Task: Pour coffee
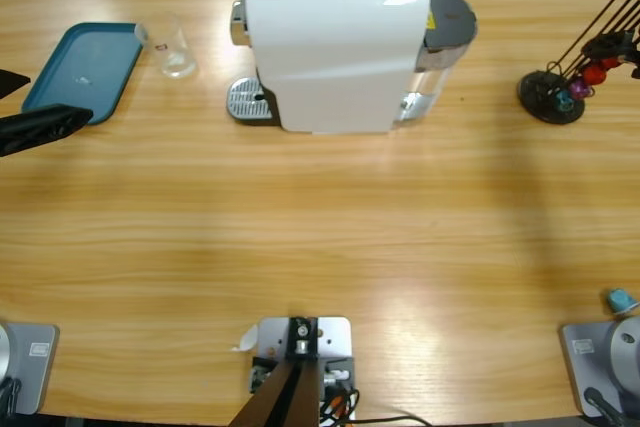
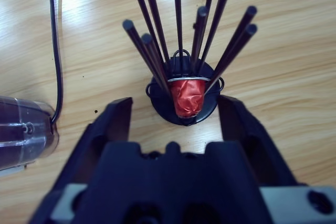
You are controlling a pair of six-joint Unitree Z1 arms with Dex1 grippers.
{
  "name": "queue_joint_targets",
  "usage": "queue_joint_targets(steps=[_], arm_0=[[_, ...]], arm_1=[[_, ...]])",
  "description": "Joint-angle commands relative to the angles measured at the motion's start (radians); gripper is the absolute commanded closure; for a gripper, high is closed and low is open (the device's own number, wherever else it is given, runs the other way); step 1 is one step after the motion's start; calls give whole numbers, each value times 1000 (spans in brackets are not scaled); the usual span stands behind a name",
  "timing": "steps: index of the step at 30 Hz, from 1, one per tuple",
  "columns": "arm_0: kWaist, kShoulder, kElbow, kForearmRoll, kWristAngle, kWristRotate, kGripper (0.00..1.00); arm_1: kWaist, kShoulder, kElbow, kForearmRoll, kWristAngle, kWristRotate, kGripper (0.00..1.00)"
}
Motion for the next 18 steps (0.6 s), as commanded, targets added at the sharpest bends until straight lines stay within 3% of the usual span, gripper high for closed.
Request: queue_joint_targets(steps=[1, 10, 16, 18], arm_0=[[-9, 9, 40, -10, -1, -11, 32], [-9, 9, 40, -10, -1, -11, 32], [-9, 9, 41, -12, -1, -11, 32], [-9, 9, 41, -12, -1, -11, 32]], arm_1=[[10, 48, 7, -8, -24, -9, 624], [9, 70, 7, -14, -40, -9, 627], [7, 78, 7, -17, -55, -8, 786], [8, 76, 7, -17, -63, -8, 902]])
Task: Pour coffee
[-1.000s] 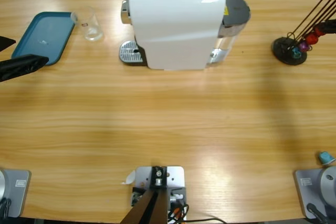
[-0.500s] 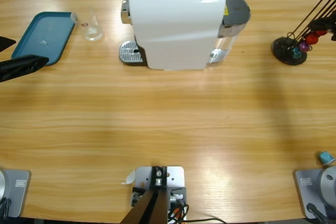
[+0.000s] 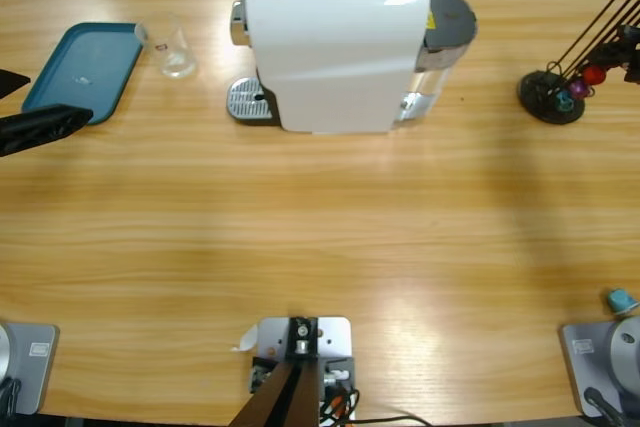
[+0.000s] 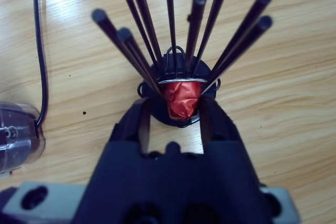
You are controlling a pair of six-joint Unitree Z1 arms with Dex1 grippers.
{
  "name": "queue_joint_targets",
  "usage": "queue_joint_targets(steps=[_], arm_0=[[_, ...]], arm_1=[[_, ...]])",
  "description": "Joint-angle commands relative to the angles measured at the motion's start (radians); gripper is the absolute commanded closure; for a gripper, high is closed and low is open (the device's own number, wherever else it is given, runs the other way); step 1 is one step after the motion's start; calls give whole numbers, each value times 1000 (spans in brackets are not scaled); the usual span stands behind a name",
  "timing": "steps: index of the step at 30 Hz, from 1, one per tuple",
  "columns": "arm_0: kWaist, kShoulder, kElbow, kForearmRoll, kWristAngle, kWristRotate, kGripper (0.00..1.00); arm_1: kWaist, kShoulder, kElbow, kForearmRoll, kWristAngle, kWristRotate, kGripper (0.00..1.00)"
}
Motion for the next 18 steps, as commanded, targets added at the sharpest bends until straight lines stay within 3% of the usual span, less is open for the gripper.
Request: queue_joint_targets(steps=[1, 2, 18], arm_0=[[-9, 9, 41, -12, -1, -11, 32], [-9, 9, 41, -12, -1, -11, 32], [-9, 7, 44, -18, -1, -11, 32]], arm_1=[[8, 32, 7, -11, -41, -8, 952], [8, 32, 8, -11, -43, -8, 991], [8, -40, -33, 47, -51, -21, 1000]])
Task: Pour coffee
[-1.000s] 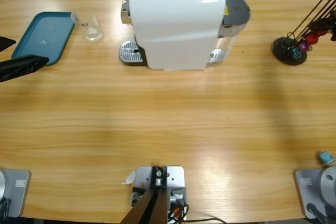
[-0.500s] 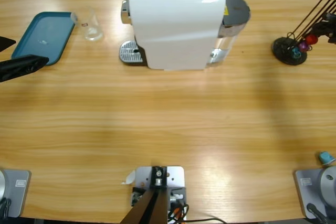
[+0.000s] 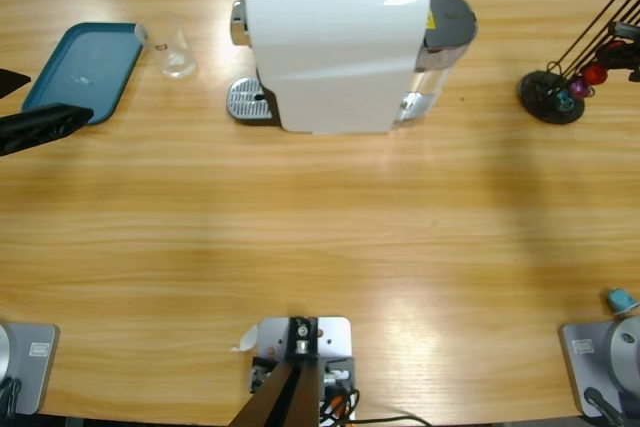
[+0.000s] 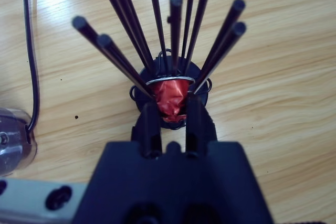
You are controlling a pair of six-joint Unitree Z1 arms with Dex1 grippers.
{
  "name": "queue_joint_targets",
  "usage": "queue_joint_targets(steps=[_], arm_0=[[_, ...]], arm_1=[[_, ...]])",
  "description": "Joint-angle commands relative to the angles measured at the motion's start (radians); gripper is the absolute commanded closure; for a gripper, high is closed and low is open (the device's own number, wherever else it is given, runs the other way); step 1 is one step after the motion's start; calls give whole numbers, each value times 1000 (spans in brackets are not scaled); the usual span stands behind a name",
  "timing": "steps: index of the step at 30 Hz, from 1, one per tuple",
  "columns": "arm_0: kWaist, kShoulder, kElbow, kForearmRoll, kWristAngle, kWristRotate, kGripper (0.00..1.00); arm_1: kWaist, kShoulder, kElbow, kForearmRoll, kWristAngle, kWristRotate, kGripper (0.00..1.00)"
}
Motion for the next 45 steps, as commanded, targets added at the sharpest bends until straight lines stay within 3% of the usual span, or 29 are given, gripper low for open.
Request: queue_joint_targets(steps=[1, 23, 26, 30, 34, 39, 45], arm_0=[[-9, 7, 42, -13, -1, -11, 32], [-9, 0, 46, -18, -2, -12, 32], [-9, -1, 46, -20, -3, -12, 32], [-9, 1, 49, -24, -13, -10, 32], [-9, 47, 56, -51, -48, -1, 28], [-9, 80, 56, -72, -67, 29, 27], [-9, 32, 70, -70, -67, 28, 9]], arm_1=[[8, -47, -43, 63, -22, -24, 1000], [52, -193, -357, 416, -33, -106, 1000], [163, -213, -427, 448, -5, -221, 1000], [419, -242, -468, 457, 14, -429, 1000], [636, -208, -497, 499, 63, -510, 1000], [763, -81, -568, 555, 108, -565, 1000], [779, 115, -739, 601, 152, -671, 1000]])
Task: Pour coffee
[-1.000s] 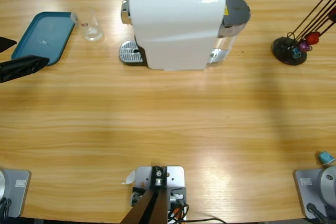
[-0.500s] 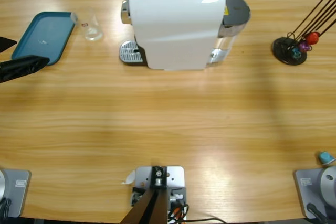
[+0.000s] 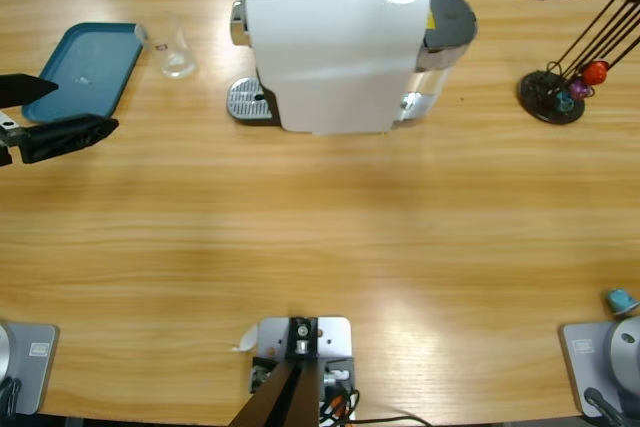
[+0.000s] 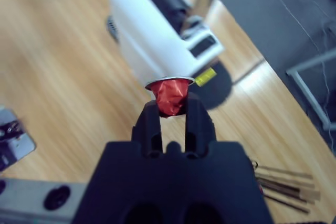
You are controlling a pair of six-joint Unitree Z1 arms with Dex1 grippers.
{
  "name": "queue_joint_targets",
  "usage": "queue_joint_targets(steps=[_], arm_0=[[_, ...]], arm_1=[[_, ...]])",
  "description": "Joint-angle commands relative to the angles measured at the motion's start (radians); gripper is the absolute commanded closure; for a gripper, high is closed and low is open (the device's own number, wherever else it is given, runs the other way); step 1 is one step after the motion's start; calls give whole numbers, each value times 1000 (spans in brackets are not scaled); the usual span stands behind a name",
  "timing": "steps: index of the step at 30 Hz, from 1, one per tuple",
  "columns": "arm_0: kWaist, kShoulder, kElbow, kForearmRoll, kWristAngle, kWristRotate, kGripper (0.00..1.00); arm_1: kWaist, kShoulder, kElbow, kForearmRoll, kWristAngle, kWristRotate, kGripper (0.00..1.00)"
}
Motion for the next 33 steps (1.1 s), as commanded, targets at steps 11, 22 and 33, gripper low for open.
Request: queue_joint_targets(steps=[11, 22, 33], arm_0=[[-9, -19, 50, -11, -16, 8, 4], [-9, -20, 52, -11, -14, 8, 4], [-9, -21, 52, -12, -14, 8, 9]], arm_1=[[21, 491, -381, 50, 71, -176, 1000], [-17, 583, -531, 63, 69, -213, 1000], [-17, 635, -541, 63, 86, -223, 1000]])
